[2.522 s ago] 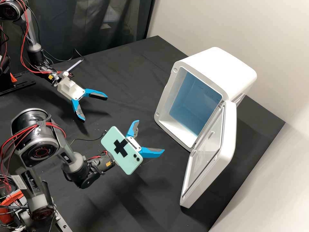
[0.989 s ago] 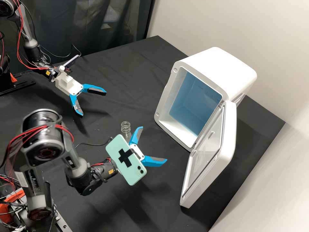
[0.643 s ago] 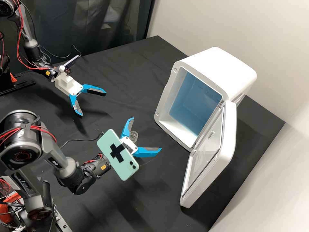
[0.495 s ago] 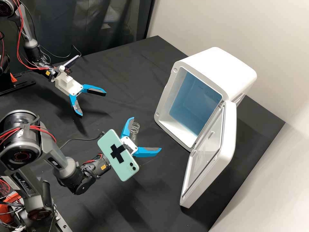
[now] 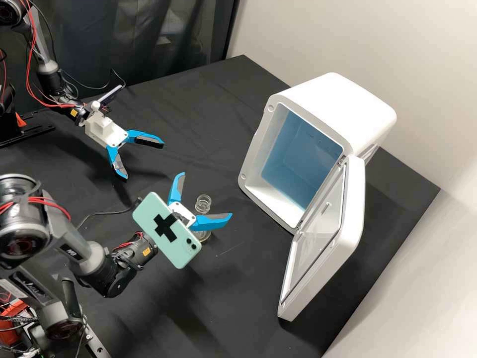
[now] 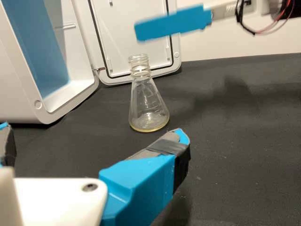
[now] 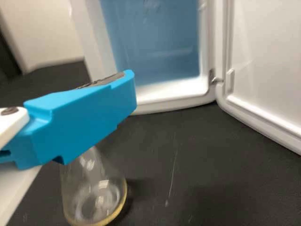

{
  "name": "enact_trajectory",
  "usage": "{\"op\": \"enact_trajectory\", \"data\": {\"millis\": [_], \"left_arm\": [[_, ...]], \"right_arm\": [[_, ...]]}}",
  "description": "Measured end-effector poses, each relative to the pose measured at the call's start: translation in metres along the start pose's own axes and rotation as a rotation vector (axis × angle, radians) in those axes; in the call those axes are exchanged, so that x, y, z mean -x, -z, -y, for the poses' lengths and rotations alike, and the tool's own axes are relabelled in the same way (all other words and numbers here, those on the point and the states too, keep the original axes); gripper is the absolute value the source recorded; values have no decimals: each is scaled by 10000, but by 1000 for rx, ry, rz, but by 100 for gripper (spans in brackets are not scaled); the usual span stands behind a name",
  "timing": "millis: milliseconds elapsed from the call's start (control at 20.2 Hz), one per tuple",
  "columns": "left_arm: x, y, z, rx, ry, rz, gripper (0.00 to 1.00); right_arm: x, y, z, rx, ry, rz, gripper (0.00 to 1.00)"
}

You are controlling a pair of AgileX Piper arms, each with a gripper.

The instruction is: Place the flask in the incubator

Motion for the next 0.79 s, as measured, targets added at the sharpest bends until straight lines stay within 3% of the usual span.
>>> {"op": "enact_trajectory", "data": {"millis": [198, 396, 544, 791], "left_arm": [[0, 0, 0, 0, 0, 0, 100], [0, 0, 0, 0, 0, 0, 100], [0, 0, 0, 0, 0, 0, 100], [0, 0, 0, 0, 0, 0, 100]], "right_arm": [[-90, -156, 187, 36, 75, 97, 100], [-156, -364, 332, 37, 132, 219, 100], [-253, -489, 350, 32, 131, 274, 100], [-385, -612, 256, 39, 83, 306, 100]]}}
